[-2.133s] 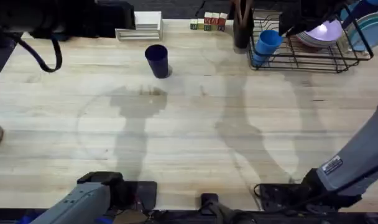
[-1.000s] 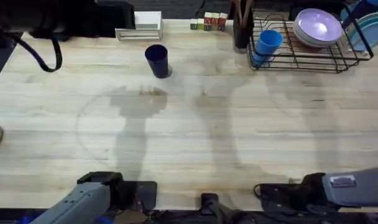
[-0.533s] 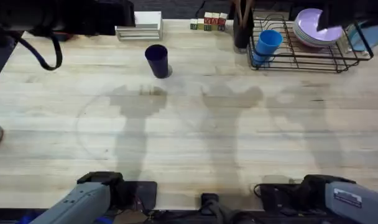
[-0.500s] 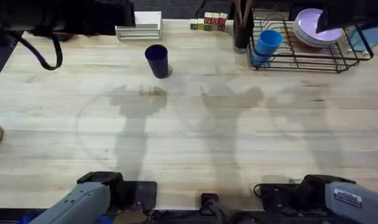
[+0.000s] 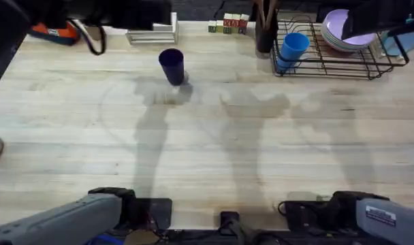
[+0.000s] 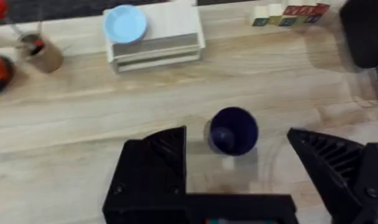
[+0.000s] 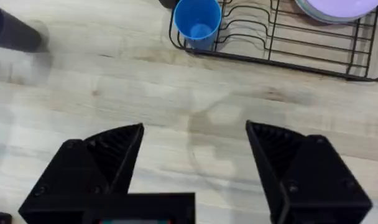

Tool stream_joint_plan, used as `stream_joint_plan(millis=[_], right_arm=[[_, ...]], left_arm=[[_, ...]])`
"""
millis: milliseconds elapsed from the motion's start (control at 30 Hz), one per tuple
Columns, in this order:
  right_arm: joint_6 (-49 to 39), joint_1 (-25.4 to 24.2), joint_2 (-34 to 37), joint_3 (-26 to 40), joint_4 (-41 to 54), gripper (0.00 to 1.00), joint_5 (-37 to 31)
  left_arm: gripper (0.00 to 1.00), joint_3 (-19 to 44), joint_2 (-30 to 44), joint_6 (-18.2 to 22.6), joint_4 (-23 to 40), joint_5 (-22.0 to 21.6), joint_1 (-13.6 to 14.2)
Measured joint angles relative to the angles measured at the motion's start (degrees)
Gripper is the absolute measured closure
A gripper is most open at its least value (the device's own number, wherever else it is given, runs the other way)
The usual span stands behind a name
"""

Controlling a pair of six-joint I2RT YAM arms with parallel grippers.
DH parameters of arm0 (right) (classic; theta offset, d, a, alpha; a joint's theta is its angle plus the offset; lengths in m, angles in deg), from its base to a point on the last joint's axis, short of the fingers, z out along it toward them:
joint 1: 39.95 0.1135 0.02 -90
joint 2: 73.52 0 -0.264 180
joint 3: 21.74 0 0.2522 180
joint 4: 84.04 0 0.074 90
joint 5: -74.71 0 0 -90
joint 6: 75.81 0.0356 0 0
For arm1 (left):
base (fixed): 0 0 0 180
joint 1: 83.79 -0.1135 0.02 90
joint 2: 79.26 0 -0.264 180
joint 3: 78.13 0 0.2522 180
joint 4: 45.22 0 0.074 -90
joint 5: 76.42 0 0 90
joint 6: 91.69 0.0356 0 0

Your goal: Pick up the cup on the table and put them onto the rack.

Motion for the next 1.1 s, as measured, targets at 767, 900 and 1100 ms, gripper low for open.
stream_joint_plan(millis=[767,900,1100], right_arm=[[0.0,0.0,2.24,-0.02,-0.13,0.008,0.0],[0.0,0.0,2.24,-0.02,-0.13,0.008,0.0],[0.0,0.0,2.24,-0.02,-0.13,0.008,0.0]], left_arm=[[0.007,0.0,15.14,0.31,-4.67,0.33,10.93],[0.007,0.0,16.36,0.31,-1.84,0.31,10.92],[0.007,0.0,16.71,0.31,-0.51,0.33,10.92]])
